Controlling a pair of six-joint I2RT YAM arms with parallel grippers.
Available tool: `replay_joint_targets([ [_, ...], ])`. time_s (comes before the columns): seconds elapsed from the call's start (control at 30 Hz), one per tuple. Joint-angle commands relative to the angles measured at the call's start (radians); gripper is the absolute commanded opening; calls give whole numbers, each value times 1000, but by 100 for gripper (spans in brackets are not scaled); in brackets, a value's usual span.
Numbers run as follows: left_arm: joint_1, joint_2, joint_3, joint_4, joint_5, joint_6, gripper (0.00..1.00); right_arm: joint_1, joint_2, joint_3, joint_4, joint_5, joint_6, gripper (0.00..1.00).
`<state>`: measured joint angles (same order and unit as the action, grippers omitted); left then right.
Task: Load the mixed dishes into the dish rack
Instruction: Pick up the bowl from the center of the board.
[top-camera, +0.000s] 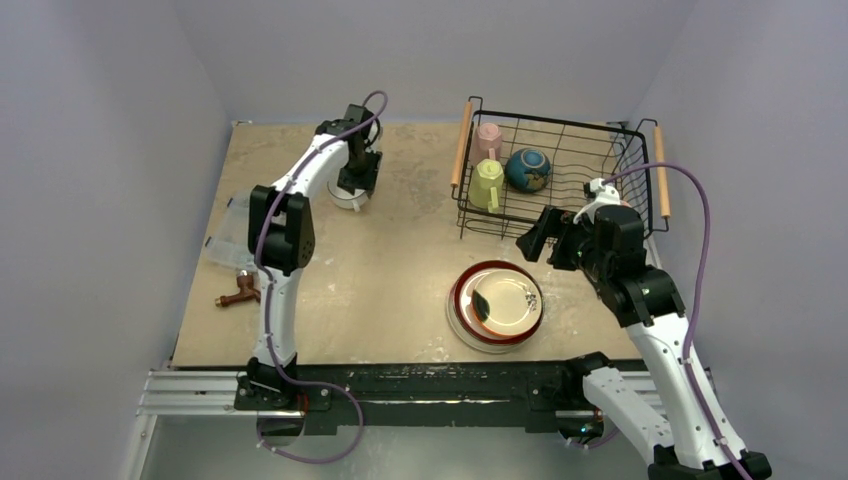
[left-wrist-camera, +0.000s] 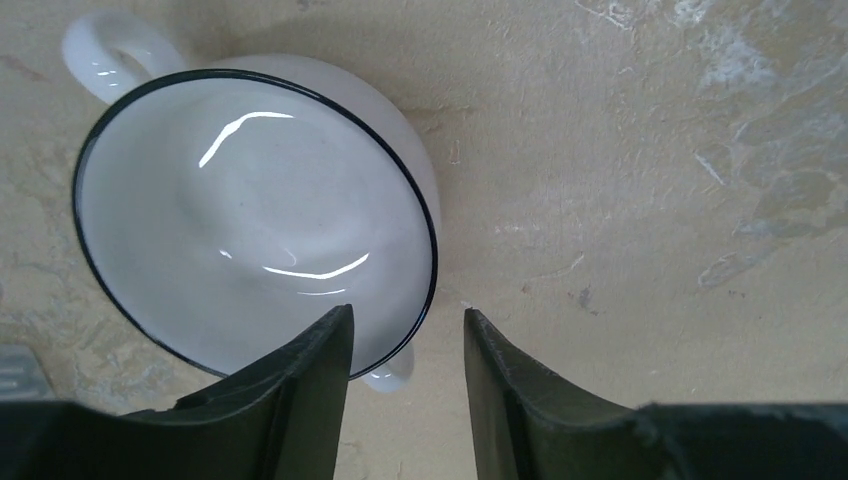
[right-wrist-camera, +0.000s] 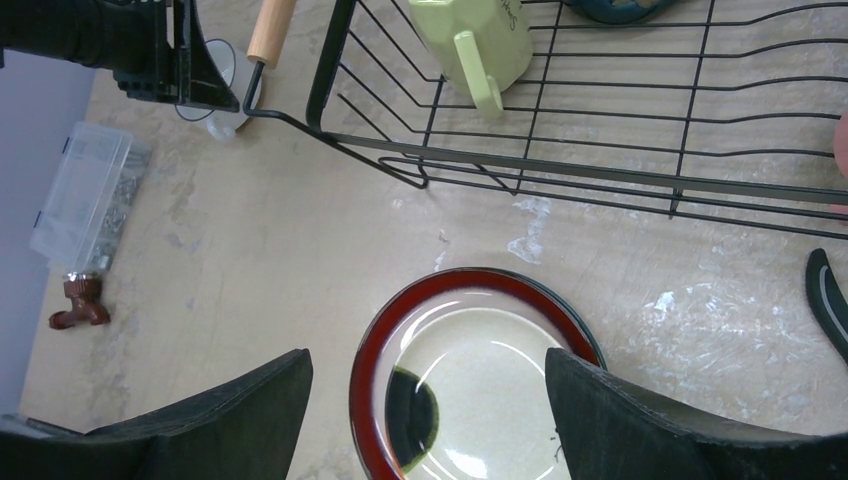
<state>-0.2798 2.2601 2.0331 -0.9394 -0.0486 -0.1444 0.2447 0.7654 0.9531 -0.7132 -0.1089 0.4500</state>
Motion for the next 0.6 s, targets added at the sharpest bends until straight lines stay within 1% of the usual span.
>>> replay_joint_targets([
  [0.0,-22,48,85,-54,11,24,40,-1,-5,7,4,-30,-16,87],
  [0.07,-22,63,100,-64,3,26,27,-1,-5,7,1,-35,-12,87],
  [0.1,-22,63,100,-64,-5,26,24,-1,-7,8,-3,-33,-9,87],
  [0.13,-22,63,97,-63,-10,26,23,-1,-10,10,-9,-34,-6,87],
  [0.23,-22,56,86,-54,-10,30,24,-2,-30,18,-23,-39,3,87],
  [0.33,-23,58,71,-44,26,40,26,-2,-53,27,-43,-38,8,87],
  [0.37,-24,64,69,-43,34,43,24,0,-62,27,-49,-38,10,87],
  [0.4,-26,71,70,-49,40,50,18,-2,-68,28,-57,-36,10,87],
  [0.47,-32,76,80,-68,39,56,2,-2,-81,31,-80,-37,12,87],
  [0.5,-37,61,84,-75,32,52,0,-1,-86,34,-95,-38,12,87],
  [0.57,-43,-2,79,-82,43,31,0,-1,-102,42,-120,-41,13,87],
])
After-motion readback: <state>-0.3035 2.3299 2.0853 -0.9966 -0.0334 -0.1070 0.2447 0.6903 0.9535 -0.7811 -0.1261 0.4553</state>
